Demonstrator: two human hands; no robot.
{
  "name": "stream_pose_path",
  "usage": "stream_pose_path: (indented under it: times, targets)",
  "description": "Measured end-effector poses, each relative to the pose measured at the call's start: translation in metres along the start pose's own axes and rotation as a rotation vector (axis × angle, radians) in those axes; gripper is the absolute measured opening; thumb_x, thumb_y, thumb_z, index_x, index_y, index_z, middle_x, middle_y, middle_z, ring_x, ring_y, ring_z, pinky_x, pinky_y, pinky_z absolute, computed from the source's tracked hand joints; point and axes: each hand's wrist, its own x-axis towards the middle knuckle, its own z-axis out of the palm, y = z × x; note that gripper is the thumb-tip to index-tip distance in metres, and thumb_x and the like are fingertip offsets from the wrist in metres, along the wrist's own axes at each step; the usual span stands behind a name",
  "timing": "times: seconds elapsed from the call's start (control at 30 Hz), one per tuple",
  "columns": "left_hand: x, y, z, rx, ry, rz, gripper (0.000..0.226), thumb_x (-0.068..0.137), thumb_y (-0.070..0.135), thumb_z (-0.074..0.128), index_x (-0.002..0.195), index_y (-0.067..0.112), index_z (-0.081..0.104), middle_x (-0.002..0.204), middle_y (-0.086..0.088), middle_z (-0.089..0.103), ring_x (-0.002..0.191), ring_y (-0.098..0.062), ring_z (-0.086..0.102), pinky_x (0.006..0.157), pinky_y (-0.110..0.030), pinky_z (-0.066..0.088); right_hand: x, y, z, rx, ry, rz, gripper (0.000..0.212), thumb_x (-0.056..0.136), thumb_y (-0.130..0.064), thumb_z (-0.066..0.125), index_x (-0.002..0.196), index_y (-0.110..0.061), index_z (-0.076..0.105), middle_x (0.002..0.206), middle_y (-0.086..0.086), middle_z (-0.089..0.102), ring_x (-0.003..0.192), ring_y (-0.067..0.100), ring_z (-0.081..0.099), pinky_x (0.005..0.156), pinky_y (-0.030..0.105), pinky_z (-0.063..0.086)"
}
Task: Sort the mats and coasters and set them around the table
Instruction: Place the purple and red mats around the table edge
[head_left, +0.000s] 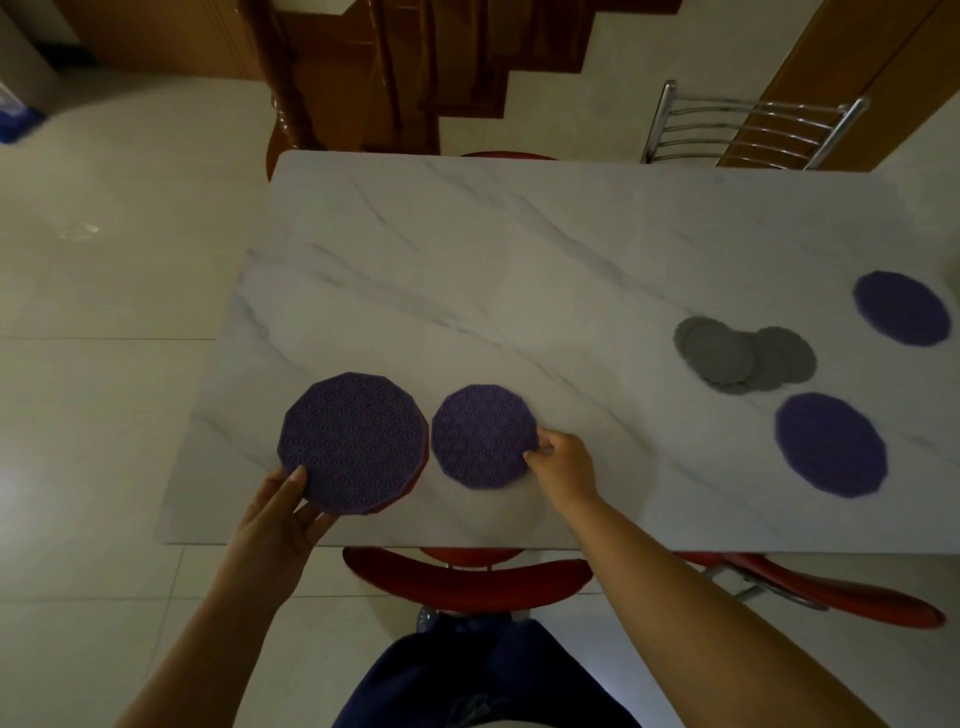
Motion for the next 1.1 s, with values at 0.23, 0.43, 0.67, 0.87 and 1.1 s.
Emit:
stream_pose_path:
  times: [0.23,0.43,0.67,0.87,1.1]
  targets:
    - [-0.005,0.004,0.016,-0.037,-0.012,0.021,0.018,0.092,0.019,0.051,0.105,0.017,0.064,0.104,-0.004,0.074,0.091,-0.023,0.072,0.073,-0.035,0.061,-0.001,-0.025,-0.012,0.146,0.098,-0.059,0.03,0.087,-0.011,0.053,0.116,-0.006,0.061,0.118,0.009,0.062,0.11,0.024,0.057,0.082,0.022,0.042]
    - [-0.009,0.021,0.019,-0.052,-0.071,0.028,0.029,0.085,0.023,0.058,0.111,0.014,0.064,0.106,-0.007,0.073,0.091,-0.025,0.072,0.073,-0.035,0.061,-0.032,-0.092,0.01,0.34,-0.192,-0.296,0.032,0.096,-0.03,0.046,0.126,-0.025,0.057,0.128,-0.009,0.054,0.114,0.0,0.051,0.097,0.017,0.042]
    - [0.002,0.063,-0.023,-0.077,-0.115,0.042,0.025,0.082,0.019,0.058,0.106,0.015,0.065,0.105,-0.006,0.074,0.088,-0.024,0.073,0.066,-0.032,0.061,-0.059,-0.157,0.077,0.163,-0.292,-0.378,0.053,0.095,-0.042,0.046,0.144,-0.027,0.032,0.141,-0.009,0.042,0.118,0.003,0.044,0.099,0.018,0.031]
    - [0.025,0.147,-0.105,0.012,-0.128,0.019,0.033,0.079,0.018,0.061,0.112,0.013,0.06,0.111,-0.008,0.069,0.089,-0.026,0.072,0.067,-0.038,0.061,-0.086,-0.242,0.175,-0.147,-0.081,-0.467,0.061,0.096,-0.044,0.038,0.149,-0.019,0.018,0.147,0.003,0.042,0.13,0.019,0.044,0.102,0.025,0.034]
    - [0.064,0.256,-0.188,0.097,-0.148,0.029,0.021,0.09,0.013,0.056,0.108,0.013,0.064,0.108,-0.006,0.072,0.087,-0.024,0.073,0.063,-0.033,0.061,-0.101,-0.34,0.266,-0.189,0.01,-0.497,0.054,0.097,-0.041,0.036,0.148,-0.027,0.022,0.137,0.007,0.054,0.121,0.022,0.053,0.101,0.034,0.043]
